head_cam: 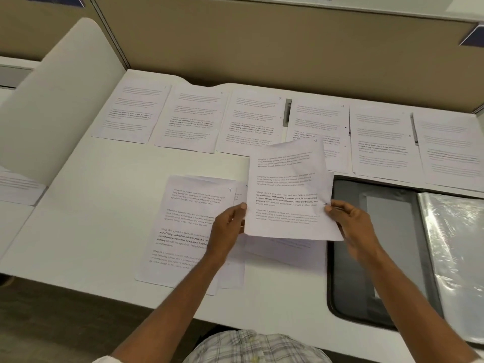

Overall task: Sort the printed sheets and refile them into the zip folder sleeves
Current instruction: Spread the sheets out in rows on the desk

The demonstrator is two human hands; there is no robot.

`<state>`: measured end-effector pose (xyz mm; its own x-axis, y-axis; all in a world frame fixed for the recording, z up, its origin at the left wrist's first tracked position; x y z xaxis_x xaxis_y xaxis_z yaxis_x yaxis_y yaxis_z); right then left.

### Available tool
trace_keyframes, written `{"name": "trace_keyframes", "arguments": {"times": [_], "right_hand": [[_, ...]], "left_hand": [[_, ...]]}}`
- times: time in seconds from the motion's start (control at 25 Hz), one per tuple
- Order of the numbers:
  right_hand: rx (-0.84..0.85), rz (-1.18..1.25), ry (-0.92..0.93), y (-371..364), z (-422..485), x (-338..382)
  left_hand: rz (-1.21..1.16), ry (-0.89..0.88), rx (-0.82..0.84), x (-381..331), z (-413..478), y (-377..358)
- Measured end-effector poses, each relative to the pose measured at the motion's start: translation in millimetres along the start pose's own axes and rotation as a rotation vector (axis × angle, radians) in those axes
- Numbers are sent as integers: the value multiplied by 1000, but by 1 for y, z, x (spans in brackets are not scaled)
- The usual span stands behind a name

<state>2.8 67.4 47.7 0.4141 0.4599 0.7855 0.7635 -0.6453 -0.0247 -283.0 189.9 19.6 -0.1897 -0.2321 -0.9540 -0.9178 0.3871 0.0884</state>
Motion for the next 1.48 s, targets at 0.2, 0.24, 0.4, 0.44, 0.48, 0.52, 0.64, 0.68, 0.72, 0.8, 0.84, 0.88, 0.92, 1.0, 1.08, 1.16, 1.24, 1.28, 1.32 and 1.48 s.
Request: {"name": "trace_keyframes", "arguments": {"times": [0.2,0.24,0.4,0.44,0.48,0.52,0.64,0.68,0.72,0.8,0.84,0.88,0.92,1.0,1.08,1.16,1.24,1.28,1.32,1.48], "right_hand": [[100,24,-14,-38,-15,-12],[104,15,-11,-48,-18,-16],[131,-31,-38,-104,-26,-29],[141,-41,-43,-121,-28,-31],[155,-53,-43,-140,-31,-33],[166,-67,-40,-159,-32,-35],[177,-89,-39,-223,-34,-43],[179,-106,-33,-247,-34,-47],[179,-129,-23,-270,-35,-50],[159,-138,-27,-321,-34,-60],[152,-133,-38,-345,-34,-66],[149,-134,-44,-371,-35,-73],[145,-155,-45,-395,-35,-79],[116,-235,-38,-442,-36,-93],[102,-312,-15,-479,-39,-105],[75,-387,18,-508,-40,-111],[58,-456,77,-526,-41,-114],[52,-489,110,-532,-42,-116],[44,-520,139,-537,-43,-116],[19,-617,211,-553,-48,-123]], "left_hand": [[-221,68,-63,-11,11,35],[-226,62,-84,-12,11,46],[-181,60,-139,-3,10,106],[-161,64,-156,0,11,124],[-142,70,-171,3,12,144],[-125,78,-185,6,14,164],[-79,78,-211,13,23,229],[-62,70,-216,16,27,252],[-43,61,-218,16,32,274],[19,49,-201,15,45,325],[53,47,-204,15,50,350],[84,40,-212,15,55,375],[120,33,-218,16,60,399],[194,34,-236,18,67,444],[248,31,-240,20,71,477],[320,29,-250,22,77,501],[400,13,-264,29,79,517],[433,0,-265,31,80,522],[466,-23,-269,31,80,526],[548,-134,-252,29,80,531]]}}
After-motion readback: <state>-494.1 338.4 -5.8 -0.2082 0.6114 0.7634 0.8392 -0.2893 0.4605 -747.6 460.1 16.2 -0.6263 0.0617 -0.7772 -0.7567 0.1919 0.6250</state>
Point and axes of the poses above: each hand's wrist, its own z-axis towards the middle knuckle, its own y-axis out of the back of the hand, x = y × z, the point moved 4 cm from there along z, towards the middle knuckle, and after that the axes turned 9 degrees about -y, right-handed, at the moved point
